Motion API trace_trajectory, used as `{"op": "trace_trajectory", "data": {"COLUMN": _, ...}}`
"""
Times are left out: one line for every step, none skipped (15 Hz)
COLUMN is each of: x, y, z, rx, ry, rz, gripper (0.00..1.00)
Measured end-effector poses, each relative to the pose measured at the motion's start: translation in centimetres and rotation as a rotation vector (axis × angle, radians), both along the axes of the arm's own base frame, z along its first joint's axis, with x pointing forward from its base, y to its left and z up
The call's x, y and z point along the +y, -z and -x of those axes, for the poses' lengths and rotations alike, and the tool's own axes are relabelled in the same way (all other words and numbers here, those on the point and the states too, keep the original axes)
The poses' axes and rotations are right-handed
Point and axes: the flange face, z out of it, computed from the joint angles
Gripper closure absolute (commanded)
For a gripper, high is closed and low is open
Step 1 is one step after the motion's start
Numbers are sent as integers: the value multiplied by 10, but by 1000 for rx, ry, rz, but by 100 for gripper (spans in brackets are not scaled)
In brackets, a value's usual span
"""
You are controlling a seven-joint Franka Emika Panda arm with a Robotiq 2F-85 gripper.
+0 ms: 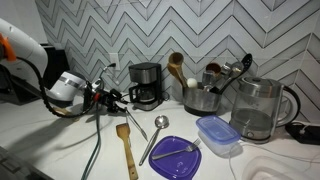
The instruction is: Take the pair of tongs out of the utensil holder and put it on the counter
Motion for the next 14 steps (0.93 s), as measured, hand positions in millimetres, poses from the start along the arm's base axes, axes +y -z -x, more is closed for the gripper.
{"op": "trace_trajectory", "data": {"x": 1, "y": 0, "z": 0, "rx": 0, "ry": -1, "rz": 0, "gripper": 13}}
{"op": "trace_trajectory", "data": {"x": 1, "y": -1, "z": 0, "rx": -2, "ry": -2, "rz": -2, "gripper": 11}}
{"op": "trace_trajectory", "data": {"x": 3, "y": -3, "z": -1, "rx": -6, "ry": -3, "rz": -5, "gripper": 6}}
{"op": "trace_trajectory", "data": {"x": 4, "y": -6, "z": -1, "rx": -10, "ry": -4, "rz": -8, "gripper": 0}}
{"op": "trace_trajectory", "data": {"x": 7, "y": -9, "z": -1, "rx": -16, "ry": -7, "rz": -14, "gripper": 0}}
{"op": "trace_trajectory", "data": {"x": 9, "y": -14, "z": -1, "rx": -22, "ry": -10, "rz": -20, "gripper": 0}}
{"op": "trace_trajectory", "data": {"x": 12, "y": -21, "z": 0, "rx": -30, "ry": -12, "rz": -27, "gripper": 0}}
{"op": "trace_trajectory", "data": {"x": 14, "y": -29, "z": 1, "rx": -40, "ry": -15, "rz": -36, "gripper": 0}}
{"op": "trace_trajectory", "data": {"x": 17, "y": -39, "z": 2, "rx": -52, "ry": -17, "rz": -47, "gripper": 0}}
{"op": "trace_trajectory", "data": {"x": 19, "y": -51, "z": 4, "rx": -62, "ry": -17, "rz": -59, "gripper": 0}}
{"op": "trace_trajectory", "data": {"x": 21, "y": -63, "z": 6, "rx": -67, "ry": -16, "rz": -74, "gripper": 0}}
{"op": "trace_trajectory", "data": {"x": 22, "y": -77, "z": 9, "rx": -69, "ry": -12, "rz": -90, "gripper": 0}}
{"op": "trace_trajectory", "data": {"x": 21, "y": -91, "z": 12, "rx": -67, "ry": -6, "rz": -108, "gripper": 0}}
{"op": "trace_trajectory", "data": {"x": 18, "y": -107, "z": 16, "rx": -63, "ry": 5, "rz": -130, "gripper": 0}}
